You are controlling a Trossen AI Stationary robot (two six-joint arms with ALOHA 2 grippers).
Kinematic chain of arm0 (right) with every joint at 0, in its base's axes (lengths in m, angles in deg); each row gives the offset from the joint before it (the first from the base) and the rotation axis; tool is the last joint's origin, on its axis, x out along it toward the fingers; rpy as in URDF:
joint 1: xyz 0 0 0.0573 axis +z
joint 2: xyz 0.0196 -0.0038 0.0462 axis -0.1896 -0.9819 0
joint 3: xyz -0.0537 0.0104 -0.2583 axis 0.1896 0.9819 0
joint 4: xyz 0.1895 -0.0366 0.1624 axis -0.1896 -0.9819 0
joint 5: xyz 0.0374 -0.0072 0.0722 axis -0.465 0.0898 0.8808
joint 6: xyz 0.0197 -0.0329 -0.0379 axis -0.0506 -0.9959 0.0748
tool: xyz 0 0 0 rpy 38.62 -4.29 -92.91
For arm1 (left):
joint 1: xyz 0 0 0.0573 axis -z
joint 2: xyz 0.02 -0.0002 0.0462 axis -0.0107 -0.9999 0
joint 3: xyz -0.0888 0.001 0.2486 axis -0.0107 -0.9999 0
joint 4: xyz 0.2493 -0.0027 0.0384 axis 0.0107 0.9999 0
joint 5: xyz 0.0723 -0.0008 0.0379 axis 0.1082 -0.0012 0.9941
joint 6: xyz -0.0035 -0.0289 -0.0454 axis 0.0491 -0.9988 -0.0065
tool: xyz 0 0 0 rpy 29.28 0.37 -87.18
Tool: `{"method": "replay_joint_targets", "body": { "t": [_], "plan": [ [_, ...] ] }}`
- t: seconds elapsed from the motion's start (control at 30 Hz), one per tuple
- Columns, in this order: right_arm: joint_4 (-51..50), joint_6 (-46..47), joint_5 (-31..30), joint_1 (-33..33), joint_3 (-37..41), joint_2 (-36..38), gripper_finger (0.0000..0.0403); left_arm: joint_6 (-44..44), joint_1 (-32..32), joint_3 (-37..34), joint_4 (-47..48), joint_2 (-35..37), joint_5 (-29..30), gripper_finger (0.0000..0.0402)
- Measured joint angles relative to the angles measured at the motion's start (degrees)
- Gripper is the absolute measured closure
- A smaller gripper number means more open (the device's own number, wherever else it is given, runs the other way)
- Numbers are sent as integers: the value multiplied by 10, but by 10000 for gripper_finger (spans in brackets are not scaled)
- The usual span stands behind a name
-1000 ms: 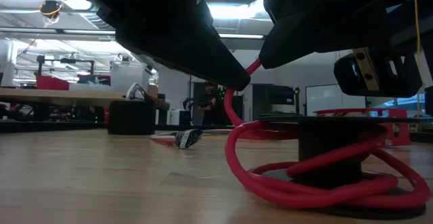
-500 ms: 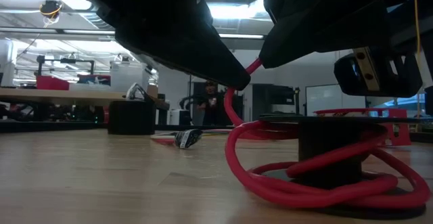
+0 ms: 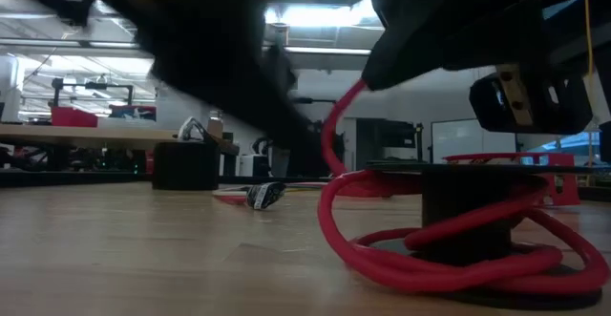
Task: Coil cords
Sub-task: Coil the red wire onto the spool
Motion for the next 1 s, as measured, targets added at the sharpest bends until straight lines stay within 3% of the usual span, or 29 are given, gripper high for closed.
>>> {"method": "replay_joint_targets", "body": {
  "t": [0.13, 0.33, 1.0],
  "plan": [
    [3, 0, 2, 0, 0, 1, 402, -26, -7, -1, 57, -3, 10, 321],
    [2, 0, 1, 0, 0, 1, 402, -23, -14, -1, 63, -2, 14, 270],
    [2, 0, 0, 0, 0, 1, 402, -57, -12, -1, 65, -1, 14, 263]
  ]
}}
